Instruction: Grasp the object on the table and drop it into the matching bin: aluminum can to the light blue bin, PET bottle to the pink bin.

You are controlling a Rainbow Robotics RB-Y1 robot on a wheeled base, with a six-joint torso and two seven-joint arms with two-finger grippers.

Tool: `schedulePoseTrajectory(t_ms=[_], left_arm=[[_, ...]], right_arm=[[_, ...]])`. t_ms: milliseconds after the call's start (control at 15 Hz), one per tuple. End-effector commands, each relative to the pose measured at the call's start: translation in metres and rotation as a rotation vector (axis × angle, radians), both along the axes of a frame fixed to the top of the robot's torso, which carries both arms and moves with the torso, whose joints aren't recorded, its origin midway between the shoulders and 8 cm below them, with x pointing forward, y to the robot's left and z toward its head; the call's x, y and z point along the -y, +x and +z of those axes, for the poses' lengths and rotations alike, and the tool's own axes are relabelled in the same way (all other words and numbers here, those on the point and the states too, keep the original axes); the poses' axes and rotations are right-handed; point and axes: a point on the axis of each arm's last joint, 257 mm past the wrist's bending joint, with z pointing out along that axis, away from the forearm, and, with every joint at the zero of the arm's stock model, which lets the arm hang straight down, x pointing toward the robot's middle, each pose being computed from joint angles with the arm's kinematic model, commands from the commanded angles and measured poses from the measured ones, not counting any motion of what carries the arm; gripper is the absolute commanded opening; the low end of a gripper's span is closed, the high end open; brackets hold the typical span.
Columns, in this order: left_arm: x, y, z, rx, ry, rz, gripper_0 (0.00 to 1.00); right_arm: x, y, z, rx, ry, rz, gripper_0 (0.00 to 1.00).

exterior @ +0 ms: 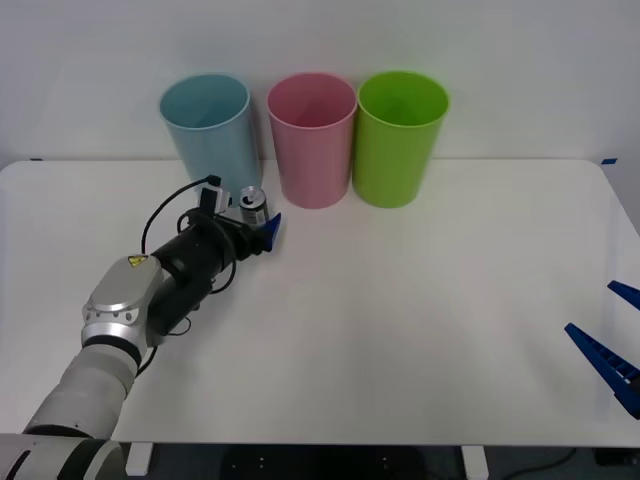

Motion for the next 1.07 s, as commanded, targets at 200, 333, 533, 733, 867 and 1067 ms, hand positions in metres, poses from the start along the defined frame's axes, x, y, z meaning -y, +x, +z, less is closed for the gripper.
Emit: schedulePoseTrajectory(t_ms=[200, 333, 533, 733, 867, 1067], left_arm=[[0.0101, 0.0079, -0.0011, -0.005, 0.027, 0.022, 1.00], [0.0132, 0.0088, -0.0031, -0.005, 0.039, 0.036, 1.00], [0.0153, 0.0092, -0.0035, -0.003, 0.044, 0.041, 1.00], [0.0118, 0.0099, -0.0032, 0.000, 0.051, 0.047, 1.00], [0.0116, 0.0101, -0.0025, 0.003, 0.054, 0.046, 0.83], [0.0118, 0.0099, -0.0034, 0.003, 0.058, 0.047, 0.01]], right_arm=[[0.0000, 0.0000, 0.0000, 0.000, 0.000, 0.000, 1.00], [0.0000, 0.0000, 0.0000, 0.000, 0.000, 0.000, 1.00], [0.0000, 0.0000, 0.0000, 0.000, 0.000, 0.000, 1.00], [0.0000, 0.0000, 0.0000, 0.000, 0.000, 0.000, 1.00], [0.0000, 0.0000, 0.0000, 0.000, 0.000, 0.000, 1.00], [0.0000, 0.0000, 0.0000, 0.000, 0.000, 0.000, 1.00]])
